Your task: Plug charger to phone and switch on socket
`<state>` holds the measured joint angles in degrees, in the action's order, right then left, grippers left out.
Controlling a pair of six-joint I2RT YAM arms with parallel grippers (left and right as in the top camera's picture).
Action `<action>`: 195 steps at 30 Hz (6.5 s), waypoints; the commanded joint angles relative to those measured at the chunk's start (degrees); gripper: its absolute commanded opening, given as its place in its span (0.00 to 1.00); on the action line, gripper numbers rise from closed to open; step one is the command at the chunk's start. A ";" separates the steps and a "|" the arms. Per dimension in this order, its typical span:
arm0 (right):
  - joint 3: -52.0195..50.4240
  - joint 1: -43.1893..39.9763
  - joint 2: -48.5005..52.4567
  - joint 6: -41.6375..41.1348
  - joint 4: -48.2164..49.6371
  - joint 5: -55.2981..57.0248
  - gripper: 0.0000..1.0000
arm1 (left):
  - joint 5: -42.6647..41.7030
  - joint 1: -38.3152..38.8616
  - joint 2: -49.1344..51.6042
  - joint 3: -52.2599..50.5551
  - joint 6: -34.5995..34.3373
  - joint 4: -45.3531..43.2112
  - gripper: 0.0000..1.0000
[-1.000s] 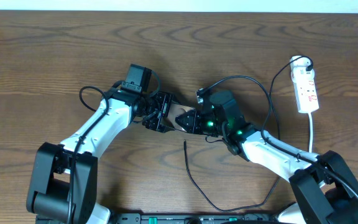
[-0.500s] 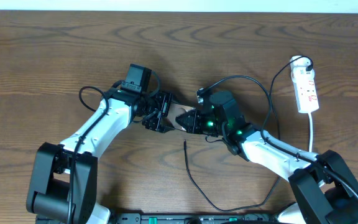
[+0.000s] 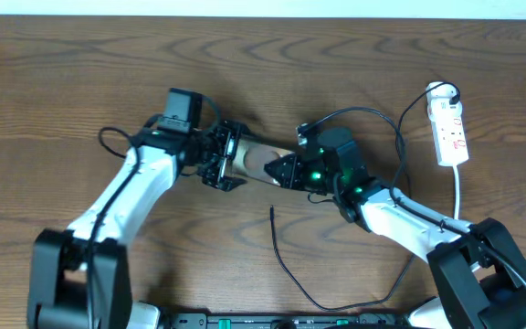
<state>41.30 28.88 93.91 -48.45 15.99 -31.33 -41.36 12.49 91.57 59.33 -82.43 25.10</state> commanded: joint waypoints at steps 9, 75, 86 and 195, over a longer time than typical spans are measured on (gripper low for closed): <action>1.03 -7.28 -0.04 -17.75 15.52 -4.87 0.01 | -10.86 -9.25 -12.85 1.73 13.90 -4.85 0.93; 1.03 17.59 -0.04 -61.44 50.62 28.13 0.01 | -14.45 -14.01 -10.10 0.87 23.67 -30.64 0.93; 1.03 17.73 -0.02 -61.44 50.64 28.44 0.01 | -15.19 -14.01 -10.10 0.87 25.07 -30.84 0.47; 23.52 4.76 -0.04 -0.50 -14.97 -7.63 0.99 | -48.65 -39.32 -9.99 0.90 22.40 -44.83 0.07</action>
<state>62.85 32.99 94.24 -56.01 5.65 -37.56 -87.31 -26.59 81.62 59.57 -60.14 -19.20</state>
